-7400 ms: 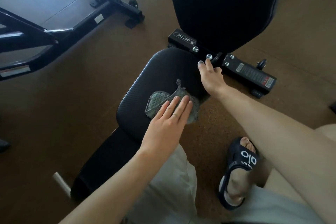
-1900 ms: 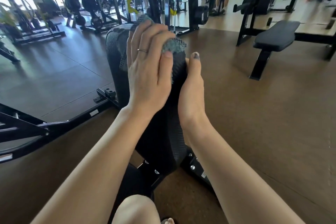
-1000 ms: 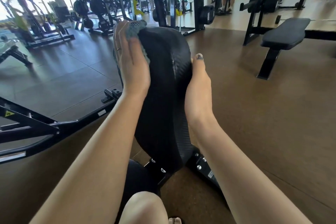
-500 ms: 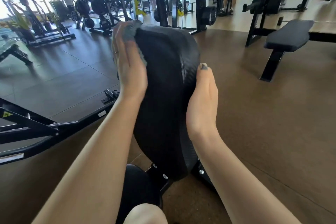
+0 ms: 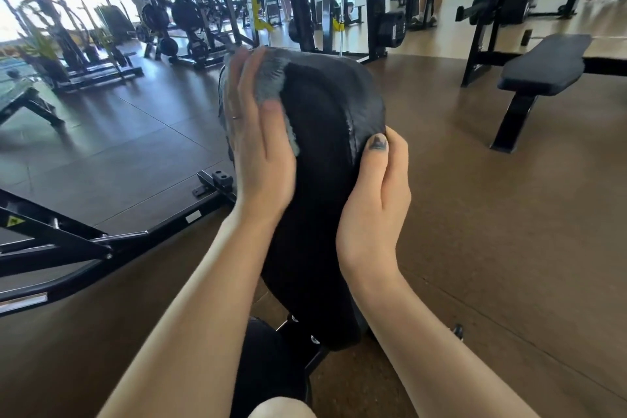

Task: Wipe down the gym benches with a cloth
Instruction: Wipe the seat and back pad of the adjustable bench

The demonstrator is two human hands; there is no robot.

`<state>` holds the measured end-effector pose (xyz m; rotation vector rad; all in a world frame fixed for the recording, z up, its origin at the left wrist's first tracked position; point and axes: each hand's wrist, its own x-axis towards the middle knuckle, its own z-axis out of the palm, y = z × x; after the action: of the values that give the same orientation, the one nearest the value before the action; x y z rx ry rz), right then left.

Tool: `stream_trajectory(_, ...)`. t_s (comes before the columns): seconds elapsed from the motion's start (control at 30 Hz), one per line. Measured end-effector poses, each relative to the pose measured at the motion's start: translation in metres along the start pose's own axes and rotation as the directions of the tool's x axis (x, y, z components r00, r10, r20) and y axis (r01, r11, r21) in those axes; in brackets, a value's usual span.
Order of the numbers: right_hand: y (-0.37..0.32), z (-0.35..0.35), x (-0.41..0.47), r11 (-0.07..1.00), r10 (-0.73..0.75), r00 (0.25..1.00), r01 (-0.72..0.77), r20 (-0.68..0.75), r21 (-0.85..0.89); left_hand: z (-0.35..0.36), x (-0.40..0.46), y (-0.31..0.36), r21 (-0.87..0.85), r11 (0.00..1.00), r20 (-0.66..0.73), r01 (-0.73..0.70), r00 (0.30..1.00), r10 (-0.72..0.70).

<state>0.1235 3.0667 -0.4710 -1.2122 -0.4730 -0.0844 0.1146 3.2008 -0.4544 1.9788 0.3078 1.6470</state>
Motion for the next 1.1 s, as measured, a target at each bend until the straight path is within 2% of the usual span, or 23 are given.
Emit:
stream_trajectory(0.1,0.003,0.005,-0.001,0.998,-0.042,0.998,0.04,-0.038,-0.043,-0.007,0.022,-0.024,-0.18,0.942,-0.051,0.284,0.953,-0.298)
stream_trajectory(0.17,0.005,0.008,0.0,0.994,-0.072,0.995,0.067,-0.066,-0.081,-0.009,0.024,-0.023,-0.208,0.894,-0.046,0.397,0.909,-0.415)
stream_trajectory(0.23,0.008,0.01,0.0,0.991,-0.099,0.99,0.088,-0.1,-0.103,-0.007,0.011,-0.009,-0.161,0.911,-0.041,0.38,0.92,-0.391)
stream_trajectory(0.37,0.011,0.01,0.0,0.987,-0.133,0.984,0.121,-0.12,-0.105,0.005,-0.05,0.03,-0.045,0.986,0.009,0.163,0.987,-0.163)
stream_trajectory(0.43,0.011,0.009,0.0,0.988,-0.131,0.985,0.121,-0.114,-0.094,0.006,-0.072,0.033,-0.05,0.995,0.054,0.083,0.995,-0.081)
stream_trajectory(0.5,0.011,0.008,0.0,0.992,-0.113,0.988,0.106,-0.106,-0.069,0.004,-0.07,0.024,-0.059,0.996,0.061,0.065,0.996,-0.061)
stream_trajectory(0.57,0.011,0.007,0.001,0.995,-0.089,0.992,0.085,-0.09,-0.048,0.0,-0.06,0.009,-0.075,0.992,0.029,0.103,0.994,-0.101)
stream_trajectory(0.67,0.01,0.004,0.0,0.998,-0.059,0.996,0.056,-0.072,-0.041,-0.003,-0.036,-0.014,-0.167,0.937,-0.017,0.308,0.949,-0.315)
stream_trajectory(0.73,0.008,0.004,-0.001,0.997,-0.053,0.996,0.05,-0.069,-0.053,-0.002,-0.03,-0.015,-0.166,0.903,-0.041,0.396,0.912,-0.408)
stream_trajectory(0.8,0.006,0.006,-0.002,0.997,-0.048,0.996,0.043,-0.081,-0.058,0.001,-0.041,-0.004,-0.15,0.909,-0.049,0.389,0.915,-0.4)
stream_trajectory(0.97,0.007,0.007,-0.002,0.997,-0.068,0.993,0.064,-0.093,-0.037,0.008,-0.098,0.015,-0.163,0.956,0.011,0.244,0.969,-0.246)
stream_trajectory(1.03,0.009,0.007,-0.002,0.997,-0.074,0.994,0.071,-0.085,-0.036,0.006,-0.08,0.003,-0.15,0.959,-0.008,0.24,0.97,-0.244)
stream_trajectory(1.1,0.01,0.007,-0.002,0.997,-0.067,0.994,0.064,-0.083,-0.038,0.001,-0.047,-0.01,-0.123,0.947,-0.029,0.296,0.953,-0.301)
